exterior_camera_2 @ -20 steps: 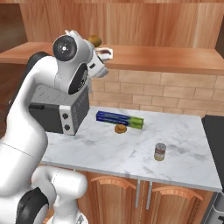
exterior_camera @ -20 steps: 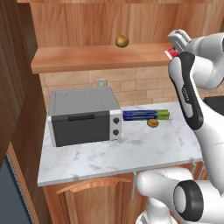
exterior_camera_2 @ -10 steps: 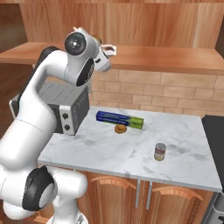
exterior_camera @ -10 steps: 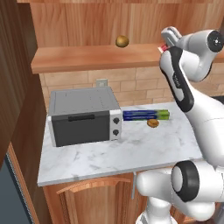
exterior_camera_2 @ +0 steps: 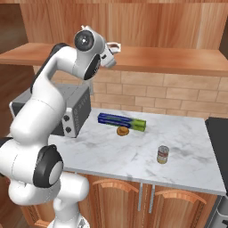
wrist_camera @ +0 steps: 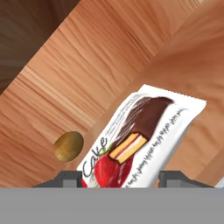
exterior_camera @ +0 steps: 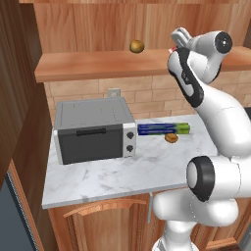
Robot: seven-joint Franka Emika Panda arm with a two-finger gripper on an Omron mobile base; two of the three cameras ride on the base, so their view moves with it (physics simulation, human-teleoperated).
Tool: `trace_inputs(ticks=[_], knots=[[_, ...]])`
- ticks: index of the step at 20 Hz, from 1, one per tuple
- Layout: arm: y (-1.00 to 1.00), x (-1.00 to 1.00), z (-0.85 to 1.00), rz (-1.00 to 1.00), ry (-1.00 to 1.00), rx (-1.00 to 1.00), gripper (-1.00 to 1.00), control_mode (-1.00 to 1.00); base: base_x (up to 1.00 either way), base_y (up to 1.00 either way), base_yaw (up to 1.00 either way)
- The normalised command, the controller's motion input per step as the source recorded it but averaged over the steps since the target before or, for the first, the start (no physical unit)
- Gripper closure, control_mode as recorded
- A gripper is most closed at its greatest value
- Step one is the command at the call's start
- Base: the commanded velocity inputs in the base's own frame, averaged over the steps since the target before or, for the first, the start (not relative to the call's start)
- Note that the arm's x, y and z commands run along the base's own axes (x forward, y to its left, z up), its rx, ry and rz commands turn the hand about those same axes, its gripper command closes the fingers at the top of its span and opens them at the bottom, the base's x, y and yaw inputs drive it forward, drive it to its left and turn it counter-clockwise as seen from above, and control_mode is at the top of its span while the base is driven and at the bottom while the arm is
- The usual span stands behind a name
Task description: Pick the bar and canned food from the counter and place them in the cabinets closest to them.
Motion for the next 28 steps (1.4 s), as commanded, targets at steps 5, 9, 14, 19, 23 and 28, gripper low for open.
trace_inputs(ticks=[5, 9, 14, 19, 23, 28], knots=[[0.01, 0.13, 0.00, 0.00, 0.03, 0.00, -1.00, -1.00, 0.00, 0.00, 0.00], [-0.12, -0.37, 0.21, 0.00, 0.07, 0.00, -1.00, -1.00, 0.00, 0.00, 0.00], [-0.17, -0.66, 0.32, 0.00, 0.03, 0.00, -1.00, -1.00, 0.00, 0.00, 0.00], [-0.08, -0.83, 0.29, 0.01, 0.01, 0.00, -1.00, -1.00, 0.00, 0.00, 0.00], [0.00, -1.00, 0.11, 0.05, 0.01, 0.00, -1.00, -1.00, 0.00, 0.00, 0.00], [0.00, -0.99, -0.05, 0.11, 0.06, -0.04, -1.00, -1.00, 0.00, 0.00, 0.00]])
